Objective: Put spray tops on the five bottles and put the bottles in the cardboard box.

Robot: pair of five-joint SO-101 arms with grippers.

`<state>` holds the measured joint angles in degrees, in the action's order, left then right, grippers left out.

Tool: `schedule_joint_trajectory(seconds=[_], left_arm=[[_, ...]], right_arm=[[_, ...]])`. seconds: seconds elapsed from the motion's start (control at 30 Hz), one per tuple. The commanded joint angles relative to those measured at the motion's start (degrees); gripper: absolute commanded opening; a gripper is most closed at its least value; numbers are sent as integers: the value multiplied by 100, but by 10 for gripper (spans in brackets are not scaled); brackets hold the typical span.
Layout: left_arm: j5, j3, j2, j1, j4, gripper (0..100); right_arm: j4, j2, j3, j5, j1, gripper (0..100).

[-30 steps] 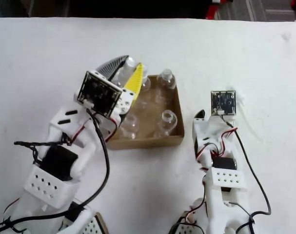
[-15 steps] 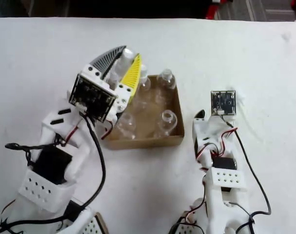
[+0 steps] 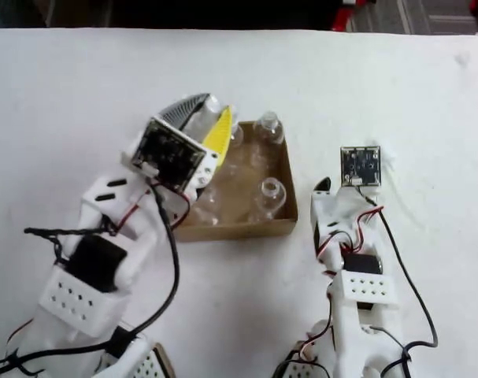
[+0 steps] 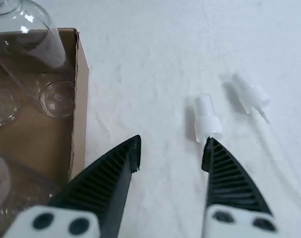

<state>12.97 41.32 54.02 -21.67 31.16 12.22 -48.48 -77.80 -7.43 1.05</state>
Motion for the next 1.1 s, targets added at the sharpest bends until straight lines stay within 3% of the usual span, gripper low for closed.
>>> schedule_joint_trajectory(seconds=[0.0,0.3,0.47,0.63,1.07], left_arm=[[9,264,127,4,-448,24],[9,-141,136,4,-387,24],[-132,-589,136,-92,229,24],[-185,-589,92,-110,325,24],[-193,1055,136,-136,-1125,24]], right_arm=[[-110,4,62,-70,-31,183],[-119,4,62,-70,-22,183],[-127,4,62,-70,-22,183],[-110,-22,62,-70,-22,183],[-92,-31,62,-70,-22,183]])
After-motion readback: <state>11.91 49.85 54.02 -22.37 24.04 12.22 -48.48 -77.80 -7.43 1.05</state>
